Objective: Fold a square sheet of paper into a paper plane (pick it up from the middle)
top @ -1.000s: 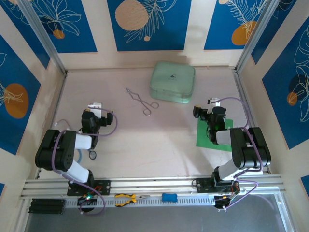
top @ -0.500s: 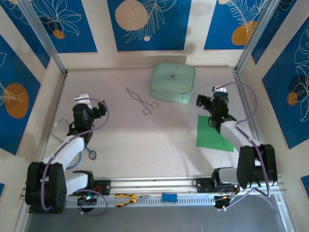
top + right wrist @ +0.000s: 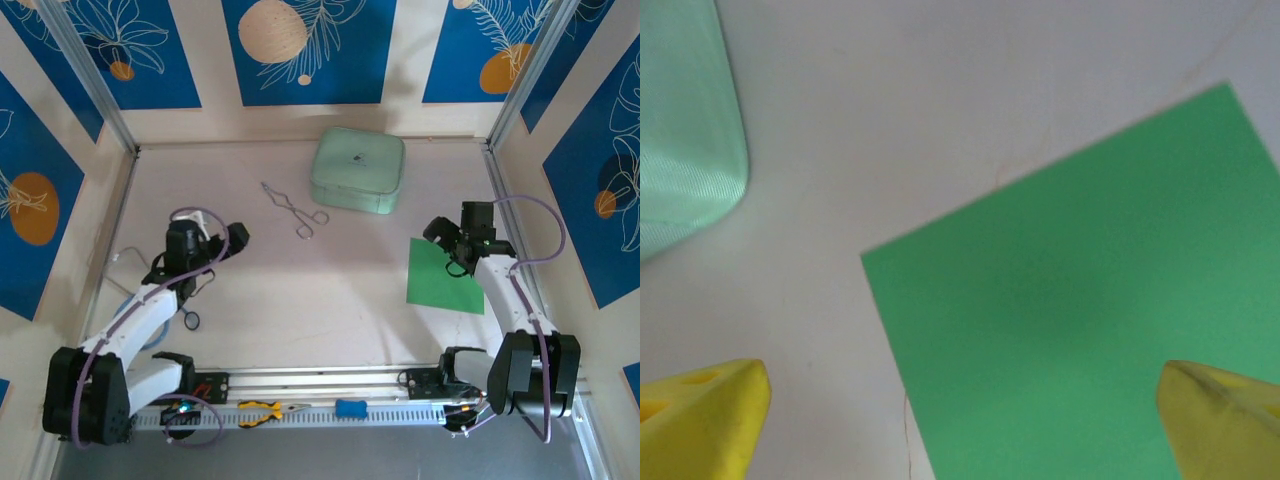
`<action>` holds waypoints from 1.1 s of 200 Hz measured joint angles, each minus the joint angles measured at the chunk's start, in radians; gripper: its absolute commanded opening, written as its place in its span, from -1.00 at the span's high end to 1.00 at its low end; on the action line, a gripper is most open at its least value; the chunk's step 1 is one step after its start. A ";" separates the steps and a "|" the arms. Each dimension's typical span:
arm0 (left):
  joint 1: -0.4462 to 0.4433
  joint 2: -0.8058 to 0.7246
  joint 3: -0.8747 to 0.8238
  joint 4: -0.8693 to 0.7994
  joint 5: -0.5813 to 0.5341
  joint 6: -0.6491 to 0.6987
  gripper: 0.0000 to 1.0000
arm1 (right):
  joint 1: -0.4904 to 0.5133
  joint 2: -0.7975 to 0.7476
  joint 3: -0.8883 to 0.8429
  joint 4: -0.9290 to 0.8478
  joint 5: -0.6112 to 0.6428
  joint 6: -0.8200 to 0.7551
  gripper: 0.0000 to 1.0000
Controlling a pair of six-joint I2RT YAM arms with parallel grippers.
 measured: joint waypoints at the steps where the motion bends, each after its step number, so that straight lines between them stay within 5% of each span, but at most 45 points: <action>1: -0.004 0.000 0.000 -0.003 -0.001 0.000 -1.00 | 0.000 0.001 0.000 -0.001 -0.001 0.000 -0.98; 63: -0.222 -0.009 0.016 -0.135 -0.127 0.003 -1.00 | 0.082 0.163 0.026 -0.093 -0.018 0.045 -0.98; 117: -0.233 -0.041 0.027 -0.203 -0.183 0.022 -1.00 | 0.164 0.310 0.105 -0.142 0.050 0.051 -0.99; 220: -0.233 -0.076 0.027 -0.234 -0.192 0.030 -1.00 | 0.220 0.461 0.160 -0.175 -0.028 0.046 -0.90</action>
